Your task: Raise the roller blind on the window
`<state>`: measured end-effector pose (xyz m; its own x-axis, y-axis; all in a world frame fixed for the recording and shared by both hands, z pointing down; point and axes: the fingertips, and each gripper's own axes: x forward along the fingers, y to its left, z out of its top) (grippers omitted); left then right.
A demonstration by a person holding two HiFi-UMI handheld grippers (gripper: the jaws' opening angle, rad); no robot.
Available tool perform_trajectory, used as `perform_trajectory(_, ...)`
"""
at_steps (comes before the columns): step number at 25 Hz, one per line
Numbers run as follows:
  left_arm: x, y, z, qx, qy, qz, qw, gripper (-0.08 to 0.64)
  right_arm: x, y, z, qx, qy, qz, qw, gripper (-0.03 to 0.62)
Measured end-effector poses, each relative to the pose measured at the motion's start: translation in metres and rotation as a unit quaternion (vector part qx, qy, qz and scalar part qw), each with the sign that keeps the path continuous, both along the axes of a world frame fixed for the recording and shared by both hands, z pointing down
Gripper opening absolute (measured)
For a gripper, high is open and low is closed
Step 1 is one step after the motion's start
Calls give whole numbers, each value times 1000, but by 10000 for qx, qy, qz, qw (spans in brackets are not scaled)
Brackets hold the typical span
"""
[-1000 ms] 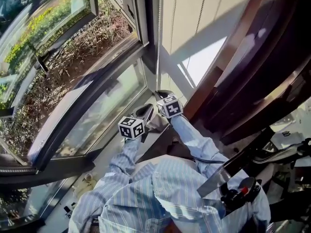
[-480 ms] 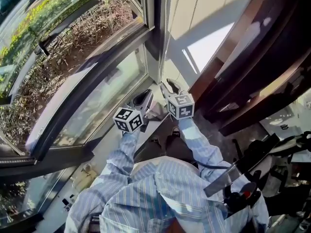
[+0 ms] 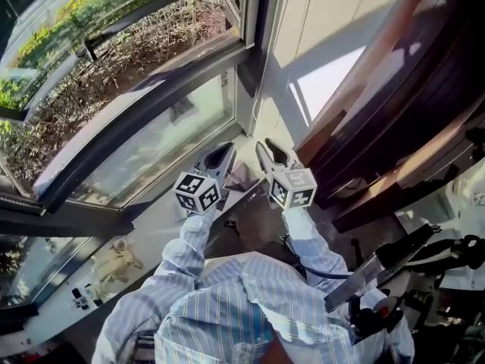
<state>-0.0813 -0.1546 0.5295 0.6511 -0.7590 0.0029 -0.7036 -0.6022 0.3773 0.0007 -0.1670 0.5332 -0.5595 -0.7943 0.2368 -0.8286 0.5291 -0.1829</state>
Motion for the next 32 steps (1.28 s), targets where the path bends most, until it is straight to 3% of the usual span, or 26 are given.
perform_trajectory(15,100,188,-5,-89,431,-1351,9899,15,73,186,1,-53,111,-1563,9876,71)
perform_trajectory(23,95,244,-24,23,379,-1827,9824,15,66,236,-15,104,10,-1983,9801,71)
perform_trajectory(32,84,282,-26,23,363,-1825,9825,15,54,266,-26,193,-48,-1938,9808,69)
